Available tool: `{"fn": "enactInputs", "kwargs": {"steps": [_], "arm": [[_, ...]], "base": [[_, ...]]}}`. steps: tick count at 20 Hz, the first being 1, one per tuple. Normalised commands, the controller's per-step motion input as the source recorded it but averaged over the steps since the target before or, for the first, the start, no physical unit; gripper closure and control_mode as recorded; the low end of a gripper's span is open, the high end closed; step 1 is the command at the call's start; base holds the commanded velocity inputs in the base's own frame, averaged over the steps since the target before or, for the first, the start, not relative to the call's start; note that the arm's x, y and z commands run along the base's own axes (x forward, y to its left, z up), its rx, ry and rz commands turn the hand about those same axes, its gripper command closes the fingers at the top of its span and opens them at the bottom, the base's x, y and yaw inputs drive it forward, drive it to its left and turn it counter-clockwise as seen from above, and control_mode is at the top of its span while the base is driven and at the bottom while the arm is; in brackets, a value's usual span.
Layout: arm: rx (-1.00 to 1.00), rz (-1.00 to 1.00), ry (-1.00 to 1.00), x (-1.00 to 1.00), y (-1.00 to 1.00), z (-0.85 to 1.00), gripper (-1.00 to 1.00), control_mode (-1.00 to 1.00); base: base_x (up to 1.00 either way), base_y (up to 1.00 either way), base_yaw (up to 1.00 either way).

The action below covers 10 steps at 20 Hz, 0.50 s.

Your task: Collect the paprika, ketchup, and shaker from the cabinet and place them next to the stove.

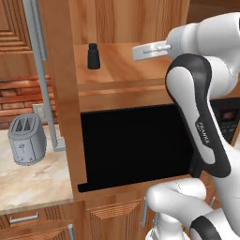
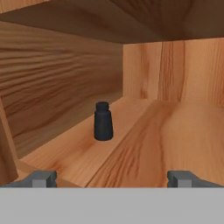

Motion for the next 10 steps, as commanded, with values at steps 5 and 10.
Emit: {"fn": "enactInputs", "kwargs": {"steps": [5,10], "arm": [[0.00,0.03,0.01,0.07,0.01,-0.03,-1.00,-1.00],[0.00,0.01,0.01,0.30,0.16,0.00,-1.00,-1.00]], "base": [[0.00,0.00,0.00],[0.00,0.00,0.00]]}}
